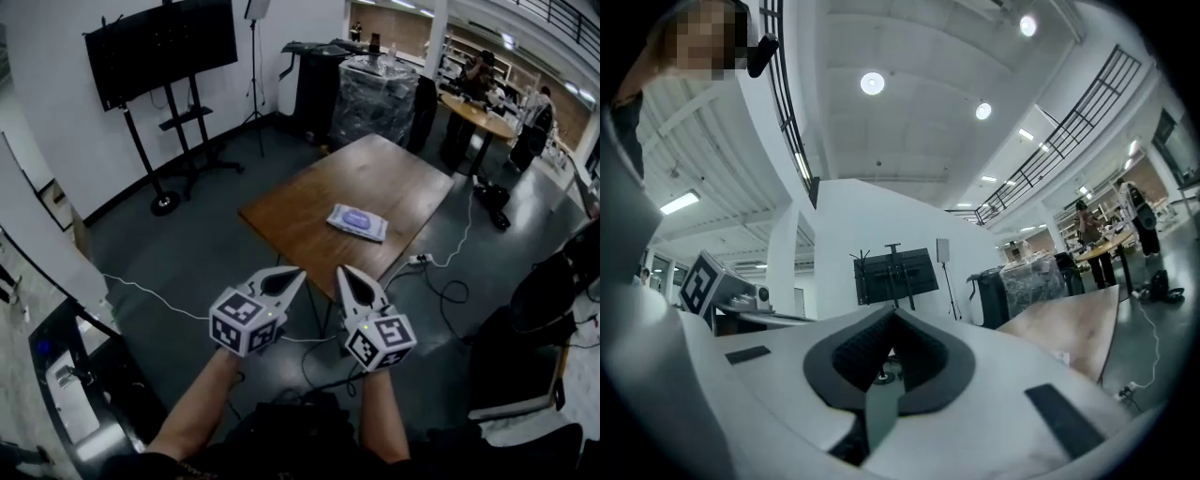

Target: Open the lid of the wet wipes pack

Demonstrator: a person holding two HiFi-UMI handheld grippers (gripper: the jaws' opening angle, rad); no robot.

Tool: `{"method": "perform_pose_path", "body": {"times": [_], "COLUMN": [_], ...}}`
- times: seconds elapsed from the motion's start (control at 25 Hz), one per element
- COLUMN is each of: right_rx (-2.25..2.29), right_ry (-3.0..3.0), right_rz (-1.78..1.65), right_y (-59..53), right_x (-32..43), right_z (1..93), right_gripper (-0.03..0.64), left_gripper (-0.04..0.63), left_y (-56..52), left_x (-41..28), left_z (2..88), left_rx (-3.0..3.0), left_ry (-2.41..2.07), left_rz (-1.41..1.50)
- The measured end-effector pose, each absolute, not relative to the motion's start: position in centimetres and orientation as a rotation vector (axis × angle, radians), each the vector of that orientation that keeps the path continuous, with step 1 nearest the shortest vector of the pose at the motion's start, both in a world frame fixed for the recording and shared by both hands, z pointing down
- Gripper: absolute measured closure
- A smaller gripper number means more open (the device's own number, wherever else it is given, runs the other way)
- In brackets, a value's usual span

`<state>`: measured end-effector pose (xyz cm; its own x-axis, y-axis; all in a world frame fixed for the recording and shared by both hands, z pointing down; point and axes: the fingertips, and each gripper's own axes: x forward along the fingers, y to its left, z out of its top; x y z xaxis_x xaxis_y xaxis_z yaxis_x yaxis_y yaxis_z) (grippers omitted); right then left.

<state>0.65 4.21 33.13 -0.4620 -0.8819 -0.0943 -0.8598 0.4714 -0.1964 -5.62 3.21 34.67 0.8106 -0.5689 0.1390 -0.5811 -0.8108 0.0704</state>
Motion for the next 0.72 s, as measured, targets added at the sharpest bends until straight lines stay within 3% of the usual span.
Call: {"method": "perform_pose_path", "body": {"times": [0.72], "right_rx": [-1.799], "right_ry": [2.517], "right_rz": [-0.287], "right_y": [-10.9], "right_x": [9.5], "right_z": [38.6], "right_gripper": [0.607], "left_gripper": [0.603], "left_y": [-14.4], "left_x": [2.8], "left_z": [40.8], "left_rx": [2.862], "left_ry": [-0.811], "left_rz": [0.365]}}
